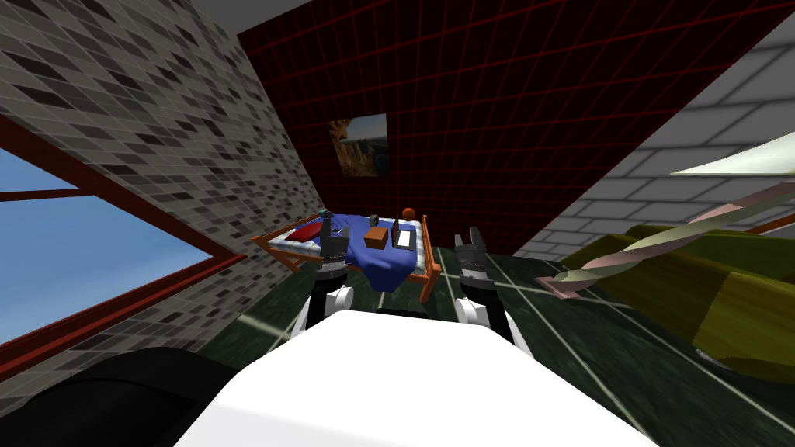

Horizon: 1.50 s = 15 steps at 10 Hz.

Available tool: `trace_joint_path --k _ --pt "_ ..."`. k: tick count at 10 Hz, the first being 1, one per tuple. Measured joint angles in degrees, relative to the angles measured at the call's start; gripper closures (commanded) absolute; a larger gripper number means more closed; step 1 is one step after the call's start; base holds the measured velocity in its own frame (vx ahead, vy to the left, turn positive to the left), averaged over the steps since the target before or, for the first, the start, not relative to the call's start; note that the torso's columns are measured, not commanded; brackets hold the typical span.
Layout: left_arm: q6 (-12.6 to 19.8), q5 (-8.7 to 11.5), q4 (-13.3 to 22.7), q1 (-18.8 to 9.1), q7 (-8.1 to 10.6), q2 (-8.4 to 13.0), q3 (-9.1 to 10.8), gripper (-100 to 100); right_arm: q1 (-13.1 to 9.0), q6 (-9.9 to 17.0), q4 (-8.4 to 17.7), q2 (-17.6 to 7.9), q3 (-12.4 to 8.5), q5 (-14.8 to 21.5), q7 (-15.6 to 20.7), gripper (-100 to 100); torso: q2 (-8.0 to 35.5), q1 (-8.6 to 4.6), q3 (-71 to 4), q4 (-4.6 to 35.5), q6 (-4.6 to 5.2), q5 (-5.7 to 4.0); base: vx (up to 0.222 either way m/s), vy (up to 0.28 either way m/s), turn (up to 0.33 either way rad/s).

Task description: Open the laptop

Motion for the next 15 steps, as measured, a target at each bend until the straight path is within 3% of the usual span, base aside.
trace_joint_path --k 2,9,10,12,15 --pt "0.0 0.0 0.0 0.0 0.00 0.0 0.00 0 0.0 0.0 0.0 0.0 0.0 0.0 0.0 0 6.0 0.00 -12.0 6.0 0.00 0.00 0.000 0.000 0.000" --pt "0.0 0.0 0.0 0.0 0.00 0.0 0.00 0 0.0 0.0 0.0 0.0 0.0 0.0 0.0 0 35.4 0.00 -70.7 35.4 0.00 0.00 0.000 0.000 0.000" --pt "0.0 0.0 0.0 0.0 0.00 0.0 0.00 0 0.0 0.0 0.0 0.0 0.0 0.0 0.0 -100 39.6 0.00 -79.2 39.6 0.00 0.00 0.002 0.015 0.056" --pt "0.0 0.0 0.0 0.0 0.00 0.0 0.00 0 -0.3 0.8 0.3 -2.1 -0.2 0.7 0.6 -100 42.1 0.10 -84.3 42.1 -0.01 0.03 -0.003 0.045 0.099" --pt "0.0 0.0 0.0 0.0 0.00 0.0 -0.01 0 -1.6 2.9 2.3 -6.0 -0.9 2.7 2.6 -100 42.3 0.04 -84.5 42.3 0.00 0.01 -0.015 0.068 0.135"
